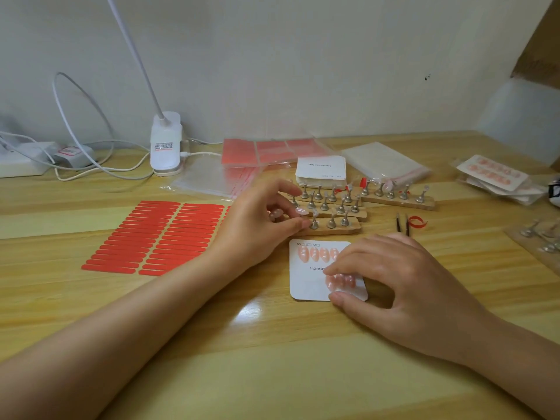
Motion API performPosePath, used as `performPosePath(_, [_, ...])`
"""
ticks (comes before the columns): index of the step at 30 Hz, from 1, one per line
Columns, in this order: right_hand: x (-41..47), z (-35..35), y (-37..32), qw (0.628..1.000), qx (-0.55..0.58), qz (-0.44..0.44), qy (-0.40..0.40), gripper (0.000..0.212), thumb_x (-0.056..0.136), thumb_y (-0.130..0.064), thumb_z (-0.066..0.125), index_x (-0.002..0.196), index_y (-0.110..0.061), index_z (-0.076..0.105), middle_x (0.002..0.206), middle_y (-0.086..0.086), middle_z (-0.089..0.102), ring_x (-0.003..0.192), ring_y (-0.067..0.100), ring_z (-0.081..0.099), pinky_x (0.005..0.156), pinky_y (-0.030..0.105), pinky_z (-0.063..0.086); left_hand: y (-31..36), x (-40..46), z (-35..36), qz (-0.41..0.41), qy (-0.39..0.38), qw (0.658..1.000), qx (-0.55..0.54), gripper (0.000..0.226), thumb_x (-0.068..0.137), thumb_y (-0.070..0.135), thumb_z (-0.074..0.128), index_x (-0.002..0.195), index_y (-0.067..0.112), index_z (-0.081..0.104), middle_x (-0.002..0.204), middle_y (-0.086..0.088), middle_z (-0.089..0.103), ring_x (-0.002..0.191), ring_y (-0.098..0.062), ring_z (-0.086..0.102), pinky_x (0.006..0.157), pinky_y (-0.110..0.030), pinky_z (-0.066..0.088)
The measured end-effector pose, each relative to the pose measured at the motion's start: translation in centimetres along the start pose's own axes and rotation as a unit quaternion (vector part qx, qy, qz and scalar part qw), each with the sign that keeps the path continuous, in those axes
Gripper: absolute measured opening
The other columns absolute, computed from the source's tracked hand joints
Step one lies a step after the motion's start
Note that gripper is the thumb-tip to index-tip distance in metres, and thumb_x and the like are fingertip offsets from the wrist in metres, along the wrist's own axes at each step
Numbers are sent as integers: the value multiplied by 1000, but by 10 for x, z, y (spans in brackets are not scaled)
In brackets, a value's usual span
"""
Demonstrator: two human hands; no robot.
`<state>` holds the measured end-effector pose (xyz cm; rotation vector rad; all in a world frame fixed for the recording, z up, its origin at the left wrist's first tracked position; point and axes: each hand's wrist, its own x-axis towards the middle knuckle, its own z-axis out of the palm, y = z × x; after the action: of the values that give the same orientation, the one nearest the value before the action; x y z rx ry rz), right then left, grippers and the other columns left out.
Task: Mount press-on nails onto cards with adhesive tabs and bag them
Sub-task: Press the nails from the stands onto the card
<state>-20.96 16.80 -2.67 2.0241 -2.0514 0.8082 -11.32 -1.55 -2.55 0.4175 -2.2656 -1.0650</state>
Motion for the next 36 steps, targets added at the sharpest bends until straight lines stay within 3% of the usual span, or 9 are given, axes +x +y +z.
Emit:
performPosePath(6, [1,1,1,1000,26,10,9,14,84,-34,61,92,-25,69,89,-19,63,86,-2,57,80,27,38,-1,0,-3,1,-13,1000,-2,32,73,12,77,97,21,58,71,15,63,55,10,49,58,-5,34])
performPosePath(14, [10,-5,2,996,49,32,64,23,83,-35,52,88,-23,71,85,-17,63,85,-1,56,77,35,45,-2,-1,-5,3,-11,1000,8,34,73,11,77,98,25,57,74,16,64,62,15,53,63,-2,35])
performPosePath(20, [41,-8,4,994,28,53,86,12,82,-27,64,90,-20,71,84,-14,60,83,5,55,83,40,45,-1,-1,-5,-10,-5,1000,-7,37,72,12,78,97,27,55,71,15,64,61,13,54,63,-3,36])
performPosePath(26, [67,6,4,995,-26,61,79,16,80,-30,70,93,-20,73,86,-6,62,86,12,55,80,27,28,0,-1,-5,-4,-9,1000,-10,34,74,10,76,99,22,56,73,13,66,58,12,53,61,-4,36])
performPosePath(36, [66,12,5,992,-76,39,94,19,76,-30,66,87,-17,74,80,-1,64,81,19,59,76,29,30,-1,-1,-6,-1,-16,1000,-7,35,74,11,75,98,26,54,70,16,65,60,13,53,62,-3,36])
